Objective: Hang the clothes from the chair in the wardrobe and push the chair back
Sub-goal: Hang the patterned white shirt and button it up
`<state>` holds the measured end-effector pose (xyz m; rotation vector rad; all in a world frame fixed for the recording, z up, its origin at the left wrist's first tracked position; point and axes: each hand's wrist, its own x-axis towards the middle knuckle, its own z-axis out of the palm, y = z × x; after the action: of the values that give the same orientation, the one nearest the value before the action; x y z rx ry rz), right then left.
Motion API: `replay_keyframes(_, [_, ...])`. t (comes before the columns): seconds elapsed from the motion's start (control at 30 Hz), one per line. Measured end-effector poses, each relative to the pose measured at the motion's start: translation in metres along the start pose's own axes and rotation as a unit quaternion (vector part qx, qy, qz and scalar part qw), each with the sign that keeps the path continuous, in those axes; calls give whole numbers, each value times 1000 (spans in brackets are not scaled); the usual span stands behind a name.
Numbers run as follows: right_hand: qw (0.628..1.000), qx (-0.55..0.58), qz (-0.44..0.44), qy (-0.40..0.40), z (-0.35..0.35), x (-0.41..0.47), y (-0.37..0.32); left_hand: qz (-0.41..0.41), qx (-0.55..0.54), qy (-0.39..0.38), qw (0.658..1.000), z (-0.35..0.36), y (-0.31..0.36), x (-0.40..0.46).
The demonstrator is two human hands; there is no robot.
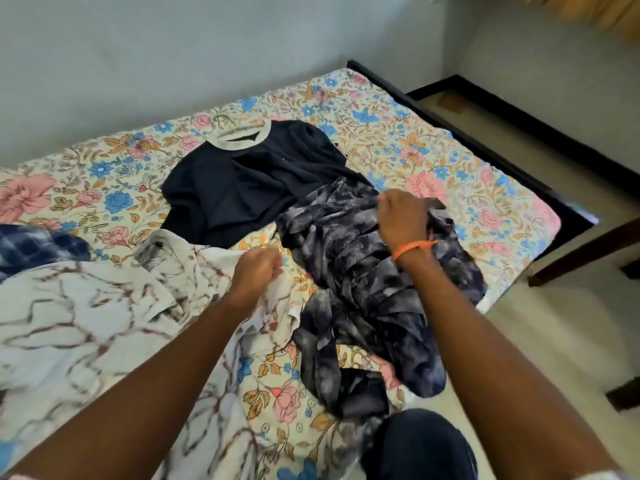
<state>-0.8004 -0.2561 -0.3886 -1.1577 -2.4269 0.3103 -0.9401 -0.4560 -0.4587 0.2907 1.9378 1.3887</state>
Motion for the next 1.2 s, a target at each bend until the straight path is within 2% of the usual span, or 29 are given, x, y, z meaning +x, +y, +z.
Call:
replay_keyframes(0.1, [996, 72, -20, 58, 2, -60, -72, -24, -171, -45, 984, -9, 33, -33])
replay_keyframes(0.17, [991, 90, -55, 78, 5, -103, -118, -20, -223, -73, 972, -15, 54, -58])
replay_keyframes(0.27, [966, 206, -135, 76, 19, -167, -166, 10, -229, 21, 973, -35, 64, -90])
replay_keyframes(0.33, [943, 269, -190, 52, 26, -200, -180, -18, -259, 78, 963, -57, 51, -103])
replay_keyframes(0.4, [924, 315, -212, 45, 27, -219, -185, -25, -224, 116, 967, -80, 28, -115])
replay_keyframes(0.47, [920, 364, -137, 53, 34, -220, -184, -29, -187, 126, 974, -95, 3, -125])
replay_keyframes(0.53, [910, 412, 25, 16, 44, -212, -181, -31, -167, 94, 981, -101, -16, -139])
replay_keyframes(0.6, [848, 497, 172, -63, 55, -201, -172, -12, -80, 63, 995, -97, -36, -149])
replay_keyframes(0.63, [815, 533, 212, -89, 60, -196, -168, -11, -41, 56, 998, -94, -47, -152])
replay_keyframes(0.67, [800, 543, 237, -95, 65, -191, -163, -18, -27, 52, 998, -92, -54, -155])
replay_keyframes(0.7, [805, 527, 255, -93, 69, -187, -157, -31, -32, 45, 998, -89, -61, -156])
replay_keyframes(0.73, [836, 476, 260, -88, 76, -181, -149, -39, -36, 36, 998, -88, -67, -158])
replay_keyframes(0.8, [922, 314, 198, -111, 86, -171, -134, -44, -36, 17, 998, -89, -78, -158])
replay_keyframes(0.83, [944, 248, 154, -150, 89, -168, -130, -39, -32, 3, 999, -90, -83, -157])
replay_keyframes(0.9, [951, 168, 107, -236, 93, -166, -126, -20, -13, -21, 999, -94, -90, -154])
replay_keyframes(0.93, [955, 131, 90, -248, 96, -166, -124, -10, -3, -29, 1000, -97, -90, -152])
replay_keyframes(1.03, [977, 46, 70, -194, 95, -168, -130, 15, 74, -30, 997, -109, -80, -135])
replay_keyframes(1.1, [984, 26, 65, -163, 91, -166, -135, 66, 207, 32, 976, -121, -63, -118])
replay_keyframes(1.2, [984, -6, 29, -173, 93, -163, -136, 115, 341, 188, 914, -138, -35, -77])
